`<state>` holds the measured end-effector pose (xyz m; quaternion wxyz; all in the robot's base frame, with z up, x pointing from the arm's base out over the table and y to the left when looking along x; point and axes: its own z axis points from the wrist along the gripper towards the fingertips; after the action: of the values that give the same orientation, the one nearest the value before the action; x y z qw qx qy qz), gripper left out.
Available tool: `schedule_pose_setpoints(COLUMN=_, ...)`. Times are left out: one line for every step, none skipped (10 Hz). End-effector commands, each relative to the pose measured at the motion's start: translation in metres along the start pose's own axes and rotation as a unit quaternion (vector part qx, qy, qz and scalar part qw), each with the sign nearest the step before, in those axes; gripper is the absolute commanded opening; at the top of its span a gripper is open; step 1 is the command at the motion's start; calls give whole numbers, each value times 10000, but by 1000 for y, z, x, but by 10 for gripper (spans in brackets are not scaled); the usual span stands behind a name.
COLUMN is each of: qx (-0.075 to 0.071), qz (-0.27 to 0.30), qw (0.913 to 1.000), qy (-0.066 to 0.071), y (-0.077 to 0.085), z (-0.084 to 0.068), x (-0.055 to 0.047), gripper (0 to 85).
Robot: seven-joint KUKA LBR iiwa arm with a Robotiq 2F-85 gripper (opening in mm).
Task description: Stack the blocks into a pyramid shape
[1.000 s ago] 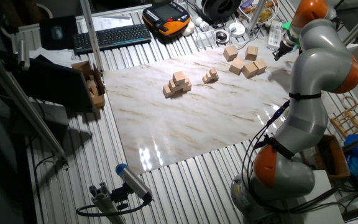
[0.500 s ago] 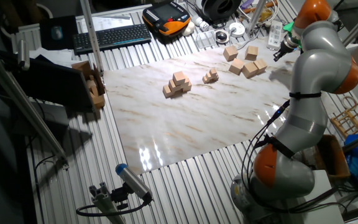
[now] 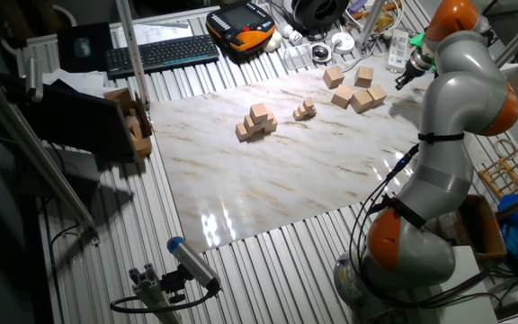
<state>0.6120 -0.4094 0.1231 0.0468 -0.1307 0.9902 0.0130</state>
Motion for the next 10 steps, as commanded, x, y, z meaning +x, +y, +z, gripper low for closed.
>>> schedule_pose_setpoints(qx=-47, qz=41, qw=10000, qy=-11, y=0, z=0, x=0, gripper=0)
schedule_pose_setpoints(qx=-22, qz=94, qw=9999, qy=-44, y=0, z=0, x=0, gripper=0)
schedule_pose_setpoints(qx=5, qz=106, qw=9999, qy=-29, y=0, z=0, x=0, gripper=0)
schedule_pose_setpoints(qx=58, qz=64, qw=9999, qy=-79, y=0, z=0, x=0, gripper=0)
schedule_pose_setpoints(qx=44, qz=20, qw=9999, qy=-114, y=0, z=0, x=0, gripper=0)
schedule_pose_setpoints(qx=138, qz=-95, qw=9997, qy=-192, y=0, z=0, x=0, gripper=0)
schedule_pose_setpoints(qx=171, qz=-189, qw=9994, qy=-245, y=0, z=0, x=0, gripper=0)
schedule_pose_setpoints(qx=218, qz=-270, qw=9991, qy=-262, y=0, z=0, x=0, gripper=0)
schedule_pose_setpoints(qx=280, qz=-339, qw=9987, qy=-251, y=0, z=0, x=0, gripper=0)
schedule_pose_setpoints(qx=269, qz=-383, qw=9986, qy=-261, y=0, z=0, x=0, gripper=0)
